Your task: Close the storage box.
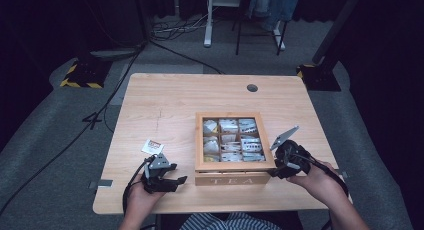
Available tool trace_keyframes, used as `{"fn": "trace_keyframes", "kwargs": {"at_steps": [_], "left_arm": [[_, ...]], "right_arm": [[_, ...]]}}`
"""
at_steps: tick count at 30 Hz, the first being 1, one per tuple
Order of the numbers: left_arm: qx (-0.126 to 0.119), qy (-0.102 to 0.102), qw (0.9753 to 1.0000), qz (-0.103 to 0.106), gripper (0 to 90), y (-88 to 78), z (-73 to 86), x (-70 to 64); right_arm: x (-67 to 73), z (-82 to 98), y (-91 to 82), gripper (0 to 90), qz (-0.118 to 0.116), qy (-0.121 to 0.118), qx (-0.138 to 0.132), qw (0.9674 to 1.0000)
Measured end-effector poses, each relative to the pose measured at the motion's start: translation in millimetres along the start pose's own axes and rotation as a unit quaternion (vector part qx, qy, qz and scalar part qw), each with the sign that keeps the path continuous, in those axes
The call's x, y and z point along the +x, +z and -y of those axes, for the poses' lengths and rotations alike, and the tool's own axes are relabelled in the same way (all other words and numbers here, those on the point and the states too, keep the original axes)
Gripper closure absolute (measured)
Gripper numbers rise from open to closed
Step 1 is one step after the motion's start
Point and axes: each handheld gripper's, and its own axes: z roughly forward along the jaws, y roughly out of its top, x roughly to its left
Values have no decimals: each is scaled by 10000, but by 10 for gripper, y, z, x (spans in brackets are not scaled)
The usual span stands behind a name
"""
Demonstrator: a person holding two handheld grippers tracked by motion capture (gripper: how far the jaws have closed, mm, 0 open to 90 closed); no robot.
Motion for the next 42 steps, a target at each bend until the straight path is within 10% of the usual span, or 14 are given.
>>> {"fn": "trace_keyframes", "kwargs": {"at_steps": [33, 42], "left_arm": [[1, 37, 9999, -109, 354, -18, 21, -10], [24, 40, 9998, -209, 353, -65, 56, 5]], "right_arm": [[-67, 21, 73, 397, -286, -94, 232, 9993], [-354, 100, -159, 374, -325, 140, -808, 9961]]}}
